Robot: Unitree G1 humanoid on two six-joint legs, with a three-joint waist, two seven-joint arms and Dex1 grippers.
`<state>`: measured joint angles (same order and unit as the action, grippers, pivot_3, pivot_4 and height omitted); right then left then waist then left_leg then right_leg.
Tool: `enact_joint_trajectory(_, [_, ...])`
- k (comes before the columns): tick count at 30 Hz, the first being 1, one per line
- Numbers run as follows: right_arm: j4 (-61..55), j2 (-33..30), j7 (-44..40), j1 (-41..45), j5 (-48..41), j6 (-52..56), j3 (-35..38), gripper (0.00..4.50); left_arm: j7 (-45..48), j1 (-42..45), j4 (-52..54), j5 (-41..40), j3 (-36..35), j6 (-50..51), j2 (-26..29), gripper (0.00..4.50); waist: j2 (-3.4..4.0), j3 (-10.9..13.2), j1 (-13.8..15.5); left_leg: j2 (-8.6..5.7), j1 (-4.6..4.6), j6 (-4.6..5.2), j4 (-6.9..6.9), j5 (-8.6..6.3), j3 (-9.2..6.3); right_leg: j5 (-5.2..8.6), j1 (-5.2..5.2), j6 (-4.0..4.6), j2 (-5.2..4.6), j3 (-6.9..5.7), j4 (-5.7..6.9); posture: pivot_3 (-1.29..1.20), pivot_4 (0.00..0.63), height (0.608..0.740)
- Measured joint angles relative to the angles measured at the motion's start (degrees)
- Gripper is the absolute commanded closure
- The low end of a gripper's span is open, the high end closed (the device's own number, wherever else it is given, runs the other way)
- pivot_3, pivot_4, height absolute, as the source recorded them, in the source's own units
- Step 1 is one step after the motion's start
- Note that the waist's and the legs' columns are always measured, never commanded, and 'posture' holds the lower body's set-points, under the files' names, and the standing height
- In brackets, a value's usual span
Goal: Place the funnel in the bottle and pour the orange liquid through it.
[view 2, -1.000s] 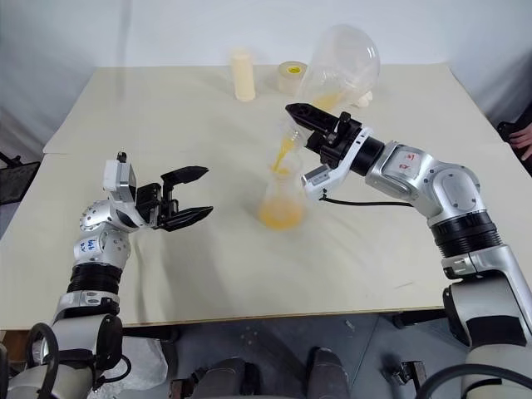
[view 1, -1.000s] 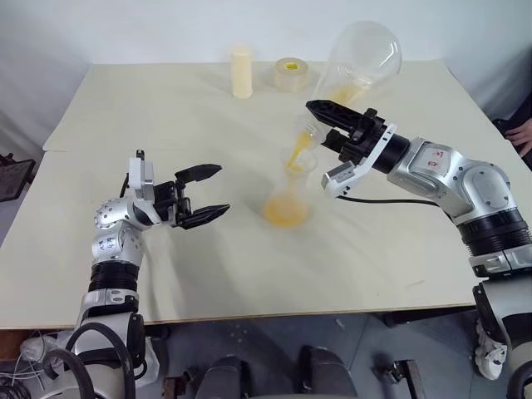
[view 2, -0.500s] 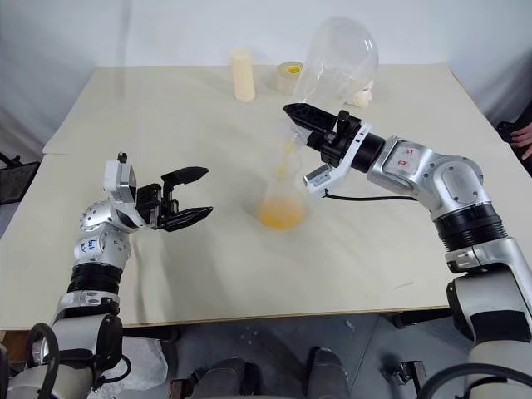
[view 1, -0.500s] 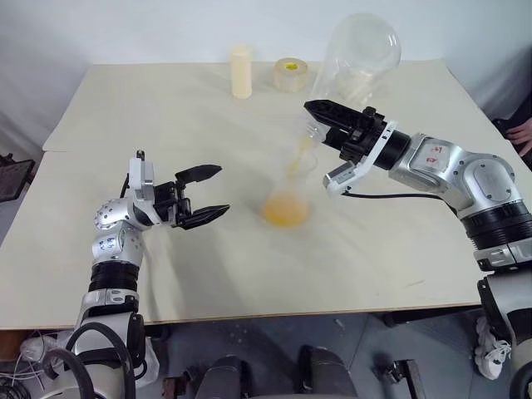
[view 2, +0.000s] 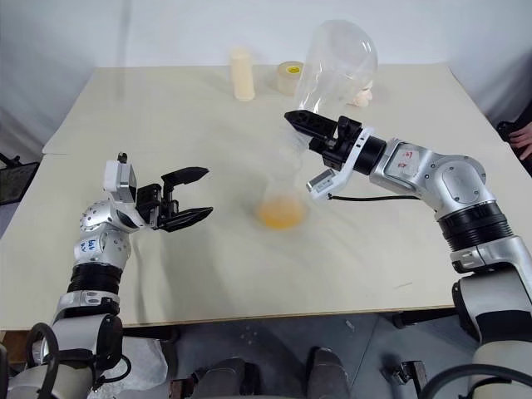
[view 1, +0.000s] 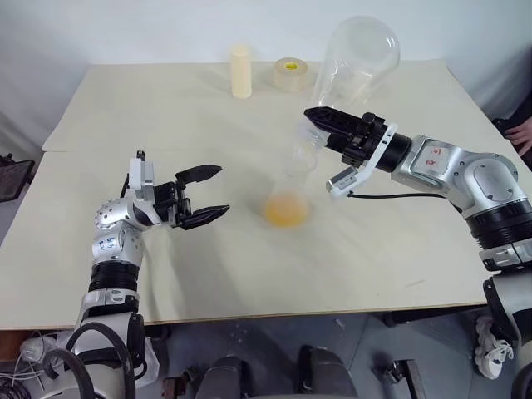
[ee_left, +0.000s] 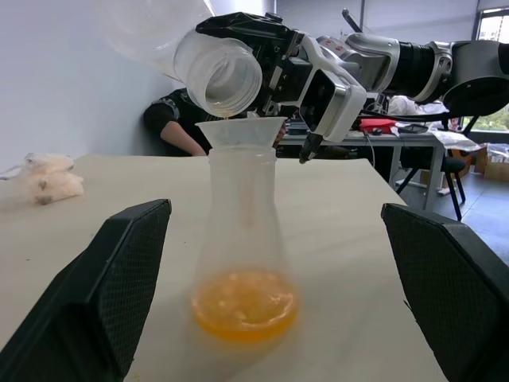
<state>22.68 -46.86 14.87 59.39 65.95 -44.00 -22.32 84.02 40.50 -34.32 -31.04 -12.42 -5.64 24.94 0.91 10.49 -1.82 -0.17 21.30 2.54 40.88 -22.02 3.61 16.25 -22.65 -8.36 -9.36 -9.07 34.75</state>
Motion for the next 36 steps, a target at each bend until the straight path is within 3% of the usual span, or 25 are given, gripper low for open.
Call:
enact_joint_trajectory(14, [-0.18, 0.21, -0.74, -0.16, -2.86, 0.24, 0.35, 2.06, 0.28, 1.87, -0.94, 0.06, 0.08, -0.04, 0.00, 0.00, 0.00, 0.00, 0.02, 0.00, 0.00, 0.00, 0.00, 0.00, 0.00, 0.00, 0.00, 0.00, 0.00, 0.00, 0.00, 0.00, 0.150, 0.740])
enact_joint_trajectory(23, [-5.79, 6.32, -14.86, -10.30, -29.37, 9.22, 9.58, 2.06, -0.35, 3.82, -2.99, 1.21, 0.28, -0.09, 0.00, 0.00, -0.02, 0.01, 0.18, -0.02, 0.03, 0.01, 0.03, 0.00, 0.01, 0.00, 0.03, 0.00, 0.00, -0.05, 0.00, 0.00, 0.150, 0.740])
enact_joint_trajectory(30, [-17.75, 15.16, -30.64, -21.12, -62.38, 39.40, 25.09, 2.06, -1.65, 4.30, -4.37, 2.05, 0.37, 0.66, 0.01, 0.00, -0.02, 0.01, 0.44, -0.05, 0.03, 0.02, 0.08, 0.00, -0.10, 0.00, 0.10, 0.00, 0.00, -0.07, 0.13, 0.00, 0.150, 0.740])
enact_joint_trajectory(36, [-20.67, 18.96, -29.89, -25.20, -77.56, 53.91, 37.47, 2.06, -2.51, 4.49, -4.58, 2.30, 0.72, 2.02, 0.02, 0.00, -0.02, 0.01, 0.30, -0.08, -0.02, 0.02, 0.05, 0.00, -0.14, 0.00, 0.07, 0.00, -0.01, -0.05, 0.09, 0.00, 0.150, 0.740])
